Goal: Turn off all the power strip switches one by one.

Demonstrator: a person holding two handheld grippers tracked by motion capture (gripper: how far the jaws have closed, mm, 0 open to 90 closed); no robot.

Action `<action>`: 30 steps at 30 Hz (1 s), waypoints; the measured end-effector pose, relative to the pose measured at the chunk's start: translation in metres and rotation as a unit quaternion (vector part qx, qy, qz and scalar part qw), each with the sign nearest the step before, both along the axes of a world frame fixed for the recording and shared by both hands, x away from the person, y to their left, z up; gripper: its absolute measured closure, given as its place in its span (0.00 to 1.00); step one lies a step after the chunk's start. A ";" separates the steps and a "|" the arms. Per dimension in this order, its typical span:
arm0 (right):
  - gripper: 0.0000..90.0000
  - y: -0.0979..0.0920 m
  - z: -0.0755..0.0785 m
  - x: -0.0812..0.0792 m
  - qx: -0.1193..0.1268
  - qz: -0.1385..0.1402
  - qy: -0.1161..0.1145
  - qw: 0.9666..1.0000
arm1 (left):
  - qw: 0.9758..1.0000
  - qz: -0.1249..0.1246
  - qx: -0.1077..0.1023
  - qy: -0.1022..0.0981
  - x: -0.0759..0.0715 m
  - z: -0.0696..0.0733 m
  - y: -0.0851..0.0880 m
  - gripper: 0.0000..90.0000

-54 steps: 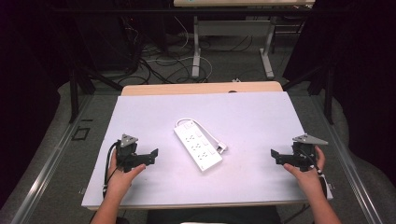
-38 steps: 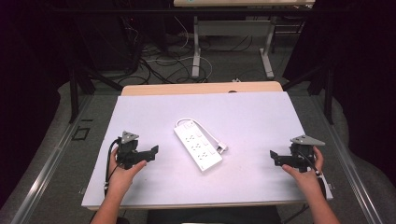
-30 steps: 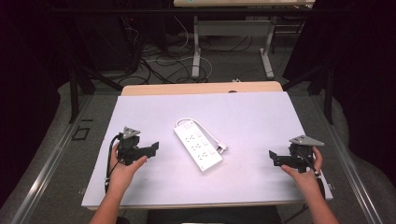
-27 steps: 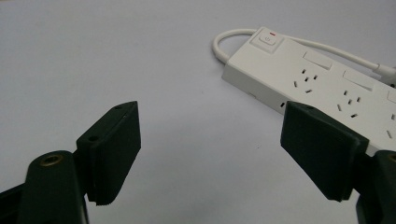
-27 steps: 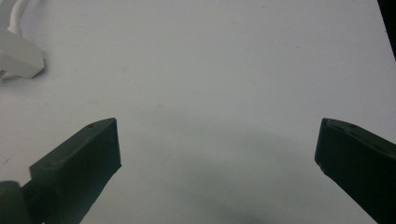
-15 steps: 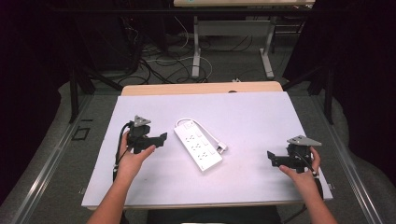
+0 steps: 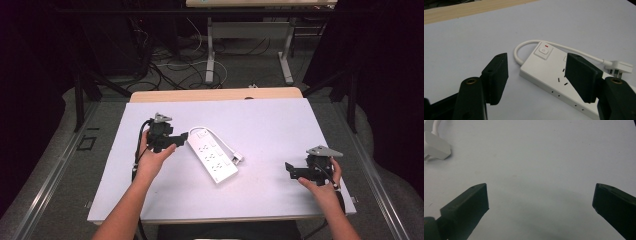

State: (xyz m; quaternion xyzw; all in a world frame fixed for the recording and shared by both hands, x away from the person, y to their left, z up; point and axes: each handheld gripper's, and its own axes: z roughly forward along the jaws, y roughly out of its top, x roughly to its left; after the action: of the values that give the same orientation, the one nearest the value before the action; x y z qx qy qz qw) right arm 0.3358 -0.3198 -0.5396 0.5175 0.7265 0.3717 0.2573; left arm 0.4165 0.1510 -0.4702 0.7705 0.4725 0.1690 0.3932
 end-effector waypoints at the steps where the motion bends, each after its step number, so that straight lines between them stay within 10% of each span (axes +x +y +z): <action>1: 0.00 0.000 0.000 0.000 -0.001 0.001 0.000 1.000 | 1.000 -0.001 -0.001 0.003 0.001 0.001 -0.001 0.42; 30: 0.00 -0.001 -0.004 0.002 -0.002 0.003 0.005 1.000 | 0.998 0.002 -0.007 0.061 0.044 -0.012 -0.045 0.78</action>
State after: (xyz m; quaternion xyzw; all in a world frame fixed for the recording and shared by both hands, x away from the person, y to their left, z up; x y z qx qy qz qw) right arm 0.3379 -0.3205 -0.5434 0.5167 0.7303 0.3682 0.2533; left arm 0.4608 0.1055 -0.4820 0.7759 0.4982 0.1193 0.3682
